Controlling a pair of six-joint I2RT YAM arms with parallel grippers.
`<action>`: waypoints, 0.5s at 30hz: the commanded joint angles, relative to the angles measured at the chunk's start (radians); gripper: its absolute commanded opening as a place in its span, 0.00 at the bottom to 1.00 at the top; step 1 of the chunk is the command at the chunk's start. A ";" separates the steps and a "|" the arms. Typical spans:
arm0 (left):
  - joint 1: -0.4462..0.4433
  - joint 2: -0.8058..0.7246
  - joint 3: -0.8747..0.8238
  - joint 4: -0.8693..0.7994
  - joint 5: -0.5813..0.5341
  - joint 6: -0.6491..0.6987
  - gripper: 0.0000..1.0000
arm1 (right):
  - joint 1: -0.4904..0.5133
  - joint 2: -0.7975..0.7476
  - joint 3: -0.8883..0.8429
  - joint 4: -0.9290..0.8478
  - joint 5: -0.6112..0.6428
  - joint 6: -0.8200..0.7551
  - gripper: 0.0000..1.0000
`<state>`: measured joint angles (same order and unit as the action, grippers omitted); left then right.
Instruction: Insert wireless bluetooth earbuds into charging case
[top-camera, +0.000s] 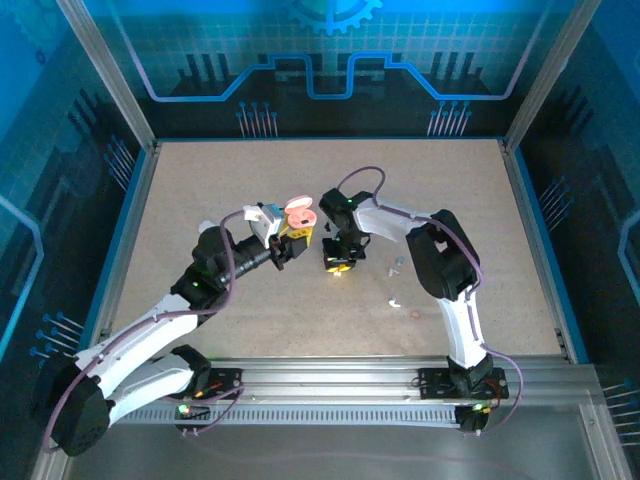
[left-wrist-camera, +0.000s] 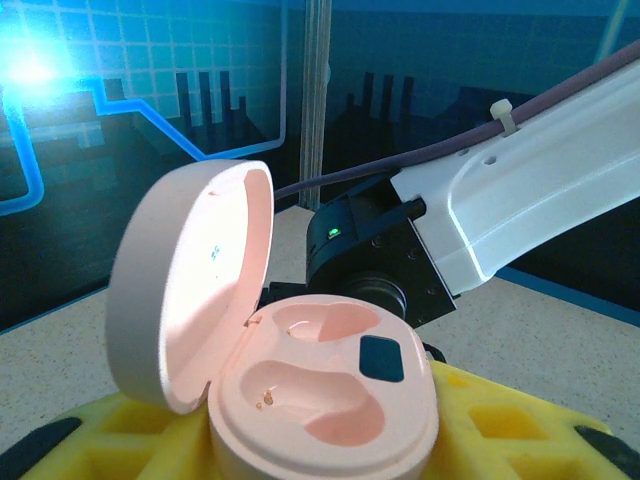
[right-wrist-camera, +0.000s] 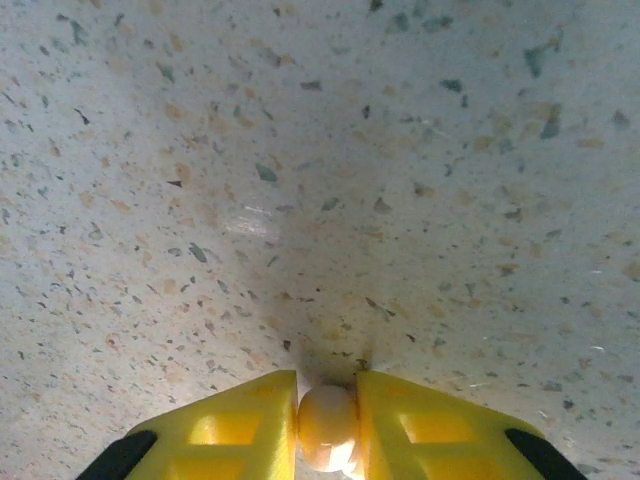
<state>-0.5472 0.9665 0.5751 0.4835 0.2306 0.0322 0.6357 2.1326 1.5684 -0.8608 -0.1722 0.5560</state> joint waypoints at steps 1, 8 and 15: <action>-0.008 -0.011 0.009 0.027 -0.013 0.006 0.44 | 0.018 0.021 0.032 -0.050 0.002 -0.013 0.24; -0.008 -0.013 0.011 0.027 -0.013 0.006 0.44 | 0.019 0.029 0.044 -0.078 0.005 -0.027 0.26; -0.008 -0.011 0.012 0.027 -0.013 0.005 0.44 | 0.019 0.042 0.048 -0.074 0.002 -0.022 0.26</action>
<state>-0.5472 0.9665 0.5751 0.4835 0.2306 0.0322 0.6357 2.1441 1.5887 -0.9047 -0.1715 0.5411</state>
